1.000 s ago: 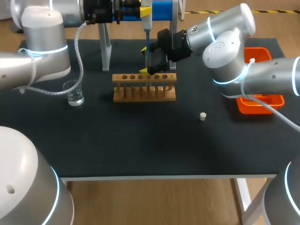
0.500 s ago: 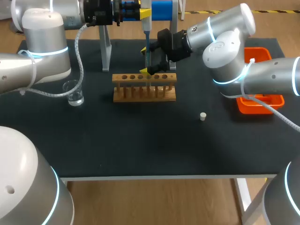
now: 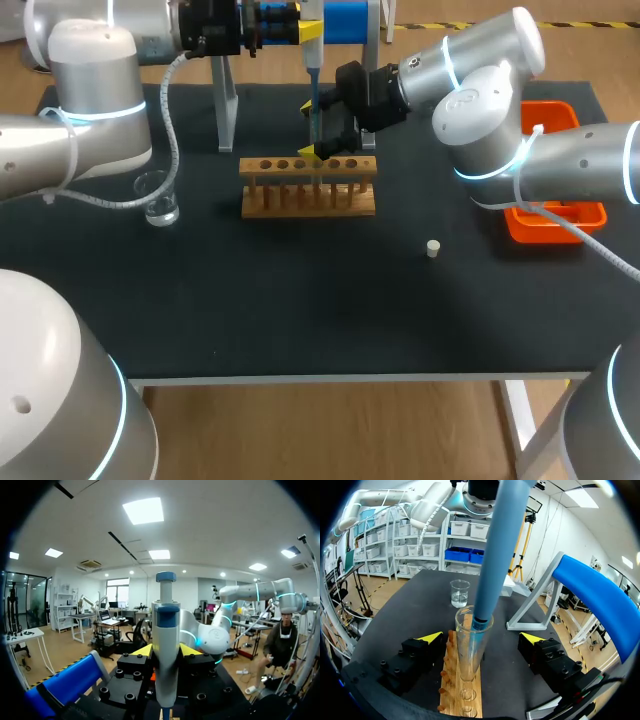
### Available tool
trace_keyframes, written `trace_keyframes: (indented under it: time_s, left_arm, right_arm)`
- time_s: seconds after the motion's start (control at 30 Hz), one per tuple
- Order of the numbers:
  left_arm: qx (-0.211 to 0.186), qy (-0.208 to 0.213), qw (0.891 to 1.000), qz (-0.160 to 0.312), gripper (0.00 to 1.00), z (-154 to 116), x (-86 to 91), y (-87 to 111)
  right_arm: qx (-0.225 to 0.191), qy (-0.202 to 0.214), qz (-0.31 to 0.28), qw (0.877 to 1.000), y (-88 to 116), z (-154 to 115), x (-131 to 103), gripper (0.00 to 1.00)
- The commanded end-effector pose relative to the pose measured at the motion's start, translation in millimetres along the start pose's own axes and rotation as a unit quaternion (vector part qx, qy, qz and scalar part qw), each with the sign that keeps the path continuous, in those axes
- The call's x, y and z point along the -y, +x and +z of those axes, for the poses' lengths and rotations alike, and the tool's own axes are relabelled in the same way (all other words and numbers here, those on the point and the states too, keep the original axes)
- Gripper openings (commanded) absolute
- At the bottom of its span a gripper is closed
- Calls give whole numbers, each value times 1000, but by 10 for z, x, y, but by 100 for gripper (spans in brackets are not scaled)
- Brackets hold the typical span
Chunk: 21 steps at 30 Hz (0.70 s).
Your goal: Invert the test tube, pick up the pipette, mount the tip to pipette, aspirate from beaker and dispense into the tube, eject the tip, return the pipette, and cap with the stopper.
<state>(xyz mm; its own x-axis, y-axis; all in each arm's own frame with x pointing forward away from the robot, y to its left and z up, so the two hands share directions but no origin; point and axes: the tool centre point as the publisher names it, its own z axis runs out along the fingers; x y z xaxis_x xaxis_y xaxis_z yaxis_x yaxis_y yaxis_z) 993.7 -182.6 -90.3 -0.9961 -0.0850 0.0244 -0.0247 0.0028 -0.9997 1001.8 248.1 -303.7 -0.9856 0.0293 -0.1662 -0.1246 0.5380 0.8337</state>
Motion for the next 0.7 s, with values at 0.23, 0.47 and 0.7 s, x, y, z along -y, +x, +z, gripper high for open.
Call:
trace_keyframes:
  time_s: [0.23, 0.47, 0.7]
  left_arm:
    - [0, 4, 1000, -2, 0, 13, -9, -5]
    - [3, 4, 1000, -2, 0, 12, -7, -5]
    - [3, 4, 1000, -2, 0, 12, -7, -5]
  right_arm:
    - [-1, 1, 0, 1000, -4, -1, 1, 100]
    - [-1, 1, 0, 1000, -4, -1, 1, 100]
    - [-1, 1, 0, 1000, -4, -1, 1, 100]
